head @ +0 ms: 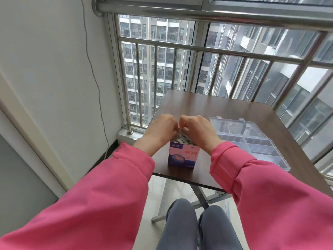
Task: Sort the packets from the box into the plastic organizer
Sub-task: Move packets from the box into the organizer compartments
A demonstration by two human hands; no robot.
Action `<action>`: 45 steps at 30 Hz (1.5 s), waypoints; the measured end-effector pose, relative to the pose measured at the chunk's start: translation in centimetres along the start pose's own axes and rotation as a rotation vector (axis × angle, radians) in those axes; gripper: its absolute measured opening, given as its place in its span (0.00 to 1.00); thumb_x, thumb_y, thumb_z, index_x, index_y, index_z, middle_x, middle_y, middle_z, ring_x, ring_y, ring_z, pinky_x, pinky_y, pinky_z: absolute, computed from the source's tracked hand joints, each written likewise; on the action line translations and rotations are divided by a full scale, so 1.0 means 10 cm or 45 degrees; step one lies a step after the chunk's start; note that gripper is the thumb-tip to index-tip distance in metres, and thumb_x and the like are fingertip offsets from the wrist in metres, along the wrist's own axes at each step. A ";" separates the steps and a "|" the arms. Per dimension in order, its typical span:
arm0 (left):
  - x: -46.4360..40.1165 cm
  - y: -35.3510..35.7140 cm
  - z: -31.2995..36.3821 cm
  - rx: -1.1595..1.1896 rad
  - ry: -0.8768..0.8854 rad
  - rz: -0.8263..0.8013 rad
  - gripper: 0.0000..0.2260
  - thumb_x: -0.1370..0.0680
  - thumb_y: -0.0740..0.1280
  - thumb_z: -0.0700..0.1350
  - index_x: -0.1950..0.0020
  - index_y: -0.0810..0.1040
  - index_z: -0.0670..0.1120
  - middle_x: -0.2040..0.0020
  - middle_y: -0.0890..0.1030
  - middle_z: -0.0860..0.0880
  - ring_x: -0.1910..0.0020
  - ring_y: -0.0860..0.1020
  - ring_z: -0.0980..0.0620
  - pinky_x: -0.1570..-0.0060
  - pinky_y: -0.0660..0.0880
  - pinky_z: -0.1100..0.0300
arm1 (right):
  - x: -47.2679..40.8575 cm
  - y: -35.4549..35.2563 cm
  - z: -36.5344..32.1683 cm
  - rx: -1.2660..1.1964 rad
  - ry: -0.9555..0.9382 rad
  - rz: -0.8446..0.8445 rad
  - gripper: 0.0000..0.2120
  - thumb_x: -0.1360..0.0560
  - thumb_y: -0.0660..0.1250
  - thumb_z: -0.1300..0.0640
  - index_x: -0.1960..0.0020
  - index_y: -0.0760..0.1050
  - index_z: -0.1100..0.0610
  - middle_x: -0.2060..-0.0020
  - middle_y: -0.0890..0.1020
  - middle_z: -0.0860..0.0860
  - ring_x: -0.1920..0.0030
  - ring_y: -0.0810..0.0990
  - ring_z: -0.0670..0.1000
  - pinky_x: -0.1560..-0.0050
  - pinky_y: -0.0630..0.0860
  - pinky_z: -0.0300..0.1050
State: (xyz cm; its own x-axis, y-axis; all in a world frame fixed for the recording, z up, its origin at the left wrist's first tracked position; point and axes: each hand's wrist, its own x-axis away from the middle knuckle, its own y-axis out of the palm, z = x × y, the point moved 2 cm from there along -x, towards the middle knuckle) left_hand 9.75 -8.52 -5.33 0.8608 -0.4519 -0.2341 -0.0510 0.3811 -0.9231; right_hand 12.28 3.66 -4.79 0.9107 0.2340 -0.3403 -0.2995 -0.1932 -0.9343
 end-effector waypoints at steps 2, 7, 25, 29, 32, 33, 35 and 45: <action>-0.07 -0.02 0.04 -0.083 -0.037 -0.055 0.07 0.26 0.67 0.39 0.52 0.84 0.45 0.52 0.80 0.43 0.50 0.78 0.41 0.47 0.75 0.50 | 0.02 0.00 0.01 -0.038 0.026 -0.024 0.06 0.23 0.63 0.59 0.54 0.76 0.60 0.57 0.81 0.57 0.57 0.79 0.60 0.59 0.75 0.50; -0.14 -0.06 0.12 -0.170 -0.084 -0.186 0.06 0.28 0.68 0.35 0.57 0.81 0.45 0.54 0.78 0.45 0.51 0.79 0.41 0.50 0.72 0.51 | 0.05 0.01 0.03 -0.138 0.060 -0.022 0.04 0.24 0.64 0.61 0.55 0.75 0.61 0.57 0.82 0.58 0.56 0.79 0.61 0.56 0.76 0.55; 0.04 -0.06 0.01 -0.309 0.282 0.063 0.06 0.22 0.63 0.50 0.49 0.76 0.49 0.46 0.77 0.53 0.42 0.69 0.50 0.48 0.60 0.56 | 0.06 -0.02 0.06 -0.161 0.238 0.038 0.03 0.24 0.64 0.59 0.54 0.77 0.55 0.56 0.82 0.56 0.54 0.79 0.59 0.60 0.70 0.46; 0.06 -0.10 0.00 -0.217 0.231 0.132 0.05 0.21 0.62 0.48 0.51 0.76 0.49 0.47 0.80 0.54 0.45 0.71 0.50 0.49 0.59 0.57 | 0.10 -0.04 0.10 -0.289 0.170 0.089 0.04 0.25 0.67 0.61 0.53 0.72 0.56 0.57 0.82 0.53 0.56 0.79 0.55 0.58 0.76 0.51; 0.07 -0.08 -0.02 -0.053 0.184 0.115 0.04 0.22 0.63 0.44 0.52 0.77 0.47 0.50 0.81 0.51 0.47 0.73 0.48 0.47 0.65 0.55 | 0.12 -0.06 0.09 -0.356 0.108 0.045 0.05 0.25 0.66 0.64 0.52 0.70 0.57 0.56 0.82 0.55 0.56 0.79 0.55 0.56 0.78 0.52; 0.07 -0.08 -0.03 0.019 0.176 0.108 0.03 0.22 0.64 0.43 0.53 0.77 0.45 0.51 0.81 0.49 0.49 0.75 0.48 0.47 0.69 0.54 | 0.11 -0.06 0.10 -0.370 0.104 0.024 0.04 0.25 0.65 0.64 0.52 0.72 0.58 0.56 0.82 0.55 0.55 0.80 0.55 0.55 0.78 0.51; 0.08 -0.08 -0.04 0.148 0.165 0.102 0.03 0.23 0.66 0.41 0.54 0.78 0.43 0.54 0.81 0.47 0.53 0.77 0.47 0.50 0.73 0.53 | 0.09 -0.06 0.10 -0.394 0.109 -0.018 0.04 0.24 0.64 0.64 0.50 0.74 0.58 0.56 0.83 0.55 0.55 0.80 0.54 0.54 0.77 0.48; 0.09 -0.09 -0.07 0.261 0.153 0.122 0.03 0.25 0.66 0.36 0.54 0.79 0.40 0.55 0.81 0.45 0.56 0.77 0.51 0.52 0.75 0.57 | 0.04 -0.08 0.09 -0.378 0.132 -0.095 0.08 0.25 0.68 0.56 0.50 0.80 0.60 0.53 0.83 0.55 0.58 0.78 0.48 0.59 0.71 0.38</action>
State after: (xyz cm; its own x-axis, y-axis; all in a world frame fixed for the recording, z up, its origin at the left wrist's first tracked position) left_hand 10.23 -9.78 -4.95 0.7899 -0.4938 -0.3637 -0.0154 0.5769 -0.8167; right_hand 12.64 4.81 -4.29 0.9558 0.1624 -0.2451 -0.1487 -0.4521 -0.8795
